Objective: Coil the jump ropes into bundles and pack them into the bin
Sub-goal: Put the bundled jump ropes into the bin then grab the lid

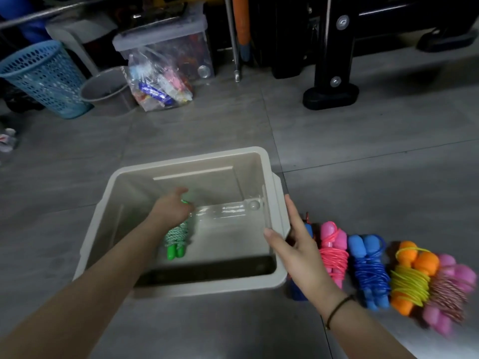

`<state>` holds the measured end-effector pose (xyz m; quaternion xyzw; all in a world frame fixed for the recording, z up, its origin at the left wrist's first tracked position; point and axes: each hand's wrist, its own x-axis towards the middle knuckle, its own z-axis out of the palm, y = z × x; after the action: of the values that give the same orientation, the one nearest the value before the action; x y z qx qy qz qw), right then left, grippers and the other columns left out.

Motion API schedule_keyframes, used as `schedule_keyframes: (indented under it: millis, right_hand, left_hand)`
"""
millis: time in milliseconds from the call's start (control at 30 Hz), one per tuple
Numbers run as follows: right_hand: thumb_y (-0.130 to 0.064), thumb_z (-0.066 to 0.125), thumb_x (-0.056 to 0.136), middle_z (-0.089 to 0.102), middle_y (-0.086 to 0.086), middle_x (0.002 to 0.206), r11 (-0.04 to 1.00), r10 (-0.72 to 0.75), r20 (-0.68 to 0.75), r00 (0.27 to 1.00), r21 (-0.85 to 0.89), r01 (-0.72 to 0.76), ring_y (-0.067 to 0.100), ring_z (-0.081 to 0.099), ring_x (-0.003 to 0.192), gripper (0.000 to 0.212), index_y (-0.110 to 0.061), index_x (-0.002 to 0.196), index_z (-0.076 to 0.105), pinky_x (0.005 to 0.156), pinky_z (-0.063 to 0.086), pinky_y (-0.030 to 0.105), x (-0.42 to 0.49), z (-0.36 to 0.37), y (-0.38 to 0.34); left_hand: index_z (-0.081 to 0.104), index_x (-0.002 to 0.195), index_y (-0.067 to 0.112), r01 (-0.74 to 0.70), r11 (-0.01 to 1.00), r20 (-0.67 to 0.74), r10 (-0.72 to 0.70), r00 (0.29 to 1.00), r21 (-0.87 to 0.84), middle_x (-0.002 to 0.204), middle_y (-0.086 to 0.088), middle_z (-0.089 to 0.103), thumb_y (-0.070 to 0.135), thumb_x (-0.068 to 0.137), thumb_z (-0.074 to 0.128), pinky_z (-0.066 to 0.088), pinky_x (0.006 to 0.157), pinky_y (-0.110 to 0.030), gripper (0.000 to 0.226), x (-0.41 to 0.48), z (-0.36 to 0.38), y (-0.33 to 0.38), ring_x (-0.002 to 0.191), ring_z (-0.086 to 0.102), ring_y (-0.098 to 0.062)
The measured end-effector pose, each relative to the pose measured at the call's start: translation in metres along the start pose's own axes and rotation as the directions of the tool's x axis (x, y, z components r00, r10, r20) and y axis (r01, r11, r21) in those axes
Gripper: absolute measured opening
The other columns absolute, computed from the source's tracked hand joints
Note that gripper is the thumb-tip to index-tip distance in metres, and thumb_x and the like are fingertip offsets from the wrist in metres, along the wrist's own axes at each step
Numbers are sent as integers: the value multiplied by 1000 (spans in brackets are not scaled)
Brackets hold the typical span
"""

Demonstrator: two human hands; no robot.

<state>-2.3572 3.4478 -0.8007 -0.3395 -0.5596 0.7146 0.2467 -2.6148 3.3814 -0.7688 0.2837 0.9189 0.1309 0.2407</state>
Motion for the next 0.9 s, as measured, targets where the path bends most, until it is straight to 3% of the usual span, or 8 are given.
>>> schedule_keyframes:
  millis: [133,233,333,467,600,700,767,900]
  right_hand:
    - [-30,63,88,53,-20,131,999,-24,-19,1000,-27,24,-2,49,123,61,-51,135,31,108,40,34,-3,0,0]
    - [-36,58,89,66,-3,114,994,-96,-161,982,-68,86,9,60,109,40,-29,129,54,94,49,30,-11,-4,8]
    - [-18,55,93,68,-9,96,971,-166,-448,878,-228,68,8,63,95,17,-30,97,65,86,49,26,-25,-23,32]
    - [-21,75,76,56,4,112,777,-84,-376,923,-604,-176,27,56,106,47,-16,120,58,95,42,33,-32,-49,82]
    - [-45,72,71,37,10,129,484,29,-205,978,-853,-193,27,43,115,100,-10,148,20,103,36,37,-19,-35,92]
    - [-39,70,72,31,9,134,419,46,-187,981,-888,-189,27,49,111,111,-21,151,-7,95,43,33,-8,-22,85]
    - [-39,69,69,33,10,137,458,90,-197,976,-862,-216,28,51,114,114,-23,150,-9,99,40,34,-2,-26,86]
    - [-31,80,62,61,2,125,893,225,-285,932,-323,-314,9,62,106,102,-21,146,24,89,49,20,-2,-52,59]
  left_hand:
    - [53,126,35,-437,819,-167,404,899,-372,127,3,52,28,91,58,39,100,-25,36,-68,13,89,110,54,-10]
    - [35,144,30,-559,815,-44,559,828,-154,154,3,25,42,94,50,13,116,-24,53,-89,59,121,143,17,-12]
    - [31,147,22,-566,824,-124,559,820,-25,160,7,-1,40,93,52,-1,119,-31,60,-94,99,121,144,-17,-13]
    - [35,145,20,-606,794,-182,588,788,-57,159,9,1,28,90,57,-7,113,-19,59,-89,106,118,141,-21,-6]
    - [35,145,23,-597,801,-180,581,794,-48,159,10,2,25,89,57,-9,110,-15,60,-92,104,121,143,-19,-7]
    - [34,145,26,-590,804,-181,571,801,-77,159,14,1,24,89,57,-11,107,-11,61,-94,103,120,143,-20,-5]
    - [31,146,26,-598,796,-184,576,796,-97,158,15,0,25,90,56,-10,108,-12,62,-94,103,121,142,-20,-4]
    - [25,149,24,-613,783,-207,585,784,-110,159,12,1,33,92,54,-9,112,-18,64,-93,104,120,141,-21,-4]
